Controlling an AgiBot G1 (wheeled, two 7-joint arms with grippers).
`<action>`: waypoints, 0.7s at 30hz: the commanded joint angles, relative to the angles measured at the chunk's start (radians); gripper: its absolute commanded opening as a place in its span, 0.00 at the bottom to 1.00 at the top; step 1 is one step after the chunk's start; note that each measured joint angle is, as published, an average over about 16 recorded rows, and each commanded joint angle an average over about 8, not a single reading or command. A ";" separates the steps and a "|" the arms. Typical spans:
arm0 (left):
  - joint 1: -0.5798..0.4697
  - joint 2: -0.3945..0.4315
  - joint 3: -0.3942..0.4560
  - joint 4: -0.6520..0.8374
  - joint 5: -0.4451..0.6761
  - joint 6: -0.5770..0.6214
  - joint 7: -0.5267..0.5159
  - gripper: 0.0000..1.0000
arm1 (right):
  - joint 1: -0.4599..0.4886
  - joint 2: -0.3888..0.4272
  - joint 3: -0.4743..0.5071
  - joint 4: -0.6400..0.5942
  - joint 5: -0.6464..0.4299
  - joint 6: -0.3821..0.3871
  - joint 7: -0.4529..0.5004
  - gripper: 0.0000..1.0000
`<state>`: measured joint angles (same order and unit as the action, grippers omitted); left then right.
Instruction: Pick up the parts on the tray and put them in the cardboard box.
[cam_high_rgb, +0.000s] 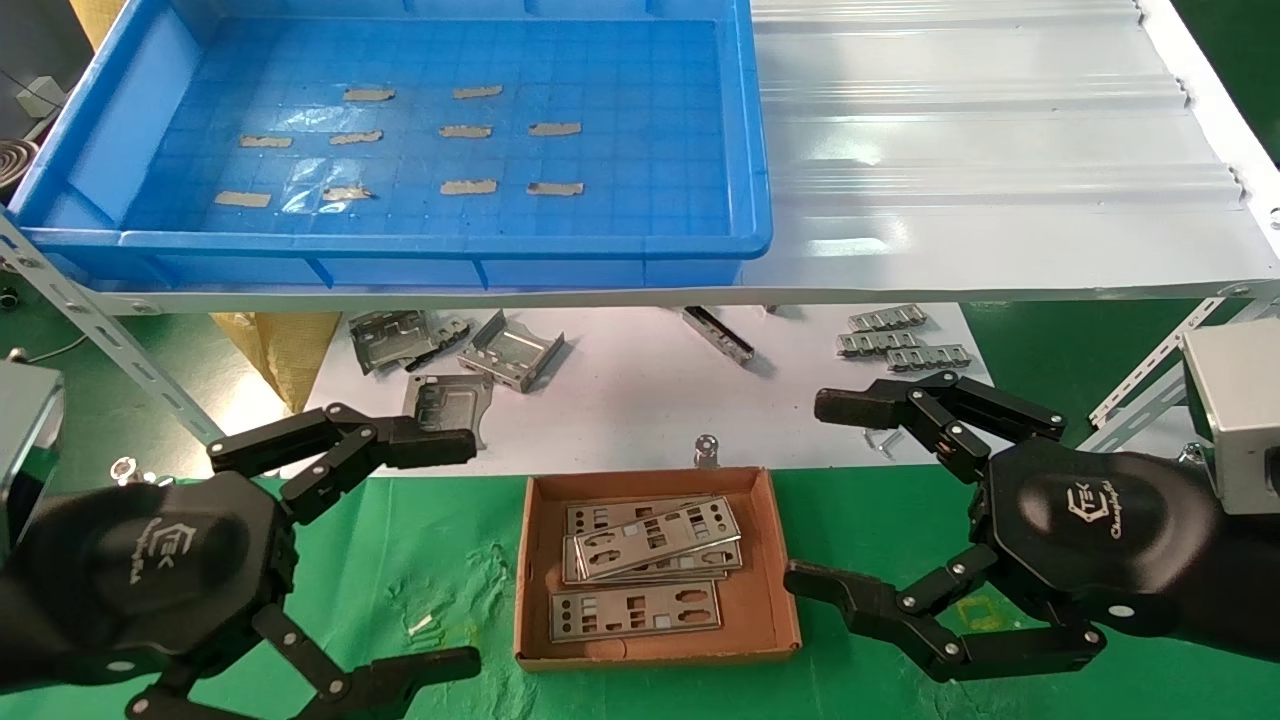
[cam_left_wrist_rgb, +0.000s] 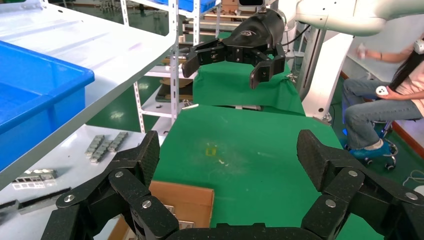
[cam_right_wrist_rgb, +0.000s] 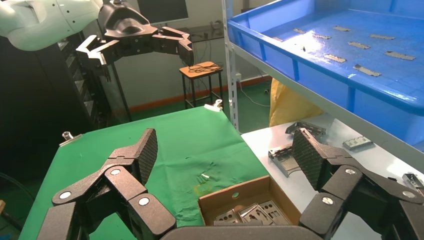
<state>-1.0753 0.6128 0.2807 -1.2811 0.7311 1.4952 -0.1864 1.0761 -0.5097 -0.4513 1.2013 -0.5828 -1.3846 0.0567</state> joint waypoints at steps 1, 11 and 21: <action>0.000 0.000 0.000 0.000 0.000 0.000 0.000 1.00 | 0.000 0.000 0.000 0.000 0.000 0.000 0.000 1.00; 0.000 0.000 0.000 0.000 0.000 0.000 0.000 1.00 | 0.000 0.000 0.000 0.000 0.000 0.000 0.000 1.00; 0.000 0.000 0.000 0.000 0.000 0.000 0.000 1.00 | 0.000 0.000 0.000 0.000 0.000 0.000 0.000 1.00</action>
<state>-1.0753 0.6128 0.2807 -1.2811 0.7311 1.4952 -0.1864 1.0761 -0.5097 -0.4513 1.2013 -0.5828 -1.3846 0.0567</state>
